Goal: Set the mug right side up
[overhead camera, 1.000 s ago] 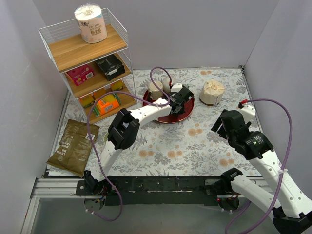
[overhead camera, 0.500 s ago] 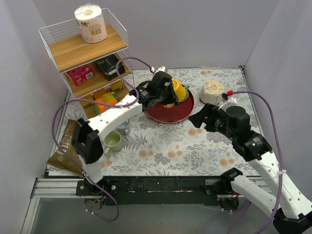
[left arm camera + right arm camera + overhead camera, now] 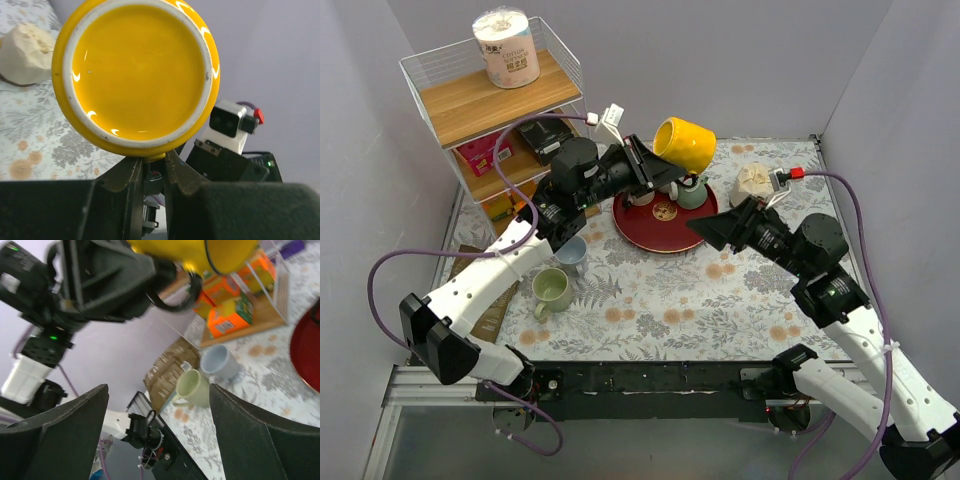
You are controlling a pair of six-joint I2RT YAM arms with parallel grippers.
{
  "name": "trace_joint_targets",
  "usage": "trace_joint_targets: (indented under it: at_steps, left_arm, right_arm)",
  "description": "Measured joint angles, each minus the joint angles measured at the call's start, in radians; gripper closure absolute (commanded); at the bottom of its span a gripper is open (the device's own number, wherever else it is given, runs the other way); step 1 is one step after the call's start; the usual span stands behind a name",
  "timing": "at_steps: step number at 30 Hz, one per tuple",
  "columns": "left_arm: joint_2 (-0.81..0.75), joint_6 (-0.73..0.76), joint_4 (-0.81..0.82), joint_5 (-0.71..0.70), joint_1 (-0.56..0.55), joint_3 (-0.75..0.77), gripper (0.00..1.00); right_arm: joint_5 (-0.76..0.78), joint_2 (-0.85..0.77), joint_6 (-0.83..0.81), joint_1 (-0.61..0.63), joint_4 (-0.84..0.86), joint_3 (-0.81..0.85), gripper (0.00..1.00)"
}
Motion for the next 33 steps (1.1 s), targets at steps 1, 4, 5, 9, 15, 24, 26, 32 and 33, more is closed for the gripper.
trace_joint_targets:
  at_steps: [1,4,5,9,15,24,26,32,33]
  left_arm:
    - [-0.013,-0.010,0.036,0.032,-0.001,-0.018,1.00]
    - [-0.042,-0.026,0.111,0.095,-0.004,-0.053,1.00]
    - [-0.052,-0.032,0.134,0.112,-0.005,-0.064,1.00]
    - [-0.090,-0.045,0.210,0.167,-0.005,-0.091,1.00]
    - [-0.140,-0.095,0.374,0.223,-0.005,-0.177,1.00]
    - [-0.141,-0.142,0.494,0.275,-0.004,-0.234,1.00]
    - [-0.141,-0.146,0.515,0.284,-0.004,-0.234,1.00]
    - [-0.141,-0.149,0.558,0.299,-0.002,-0.249,1.00]
    - [-0.141,-0.149,0.564,0.298,-0.002,-0.255,1.00]
  right_arm:
    - [-0.021,0.017,0.008,0.000,0.039,0.021,0.12]
    - [-0.059,0.052,0.028,0.000,0.120,0.069,0.13]
    - [-0.066,0.061,0.034,0.000,0.150,0.082,0.13]
    - [-0.089,0.080,0.060,0.000,0.239,0.106,0.20]
    - [-0.094,0.115,0.087,0.000,0.306,0.117,0.30]
    - [-0.085,0.124,0.114,0.000,0.361,0.115,0.46]
    - [-0.086,0.130,0.121,0.000,0.373,0.115,0.52]
    - [-0.089,0.144,0.145,0.000,0.388,0.114,0.58]
    - [-0.089,0.146,0.152,0.000,0.388,0.114,0.58]
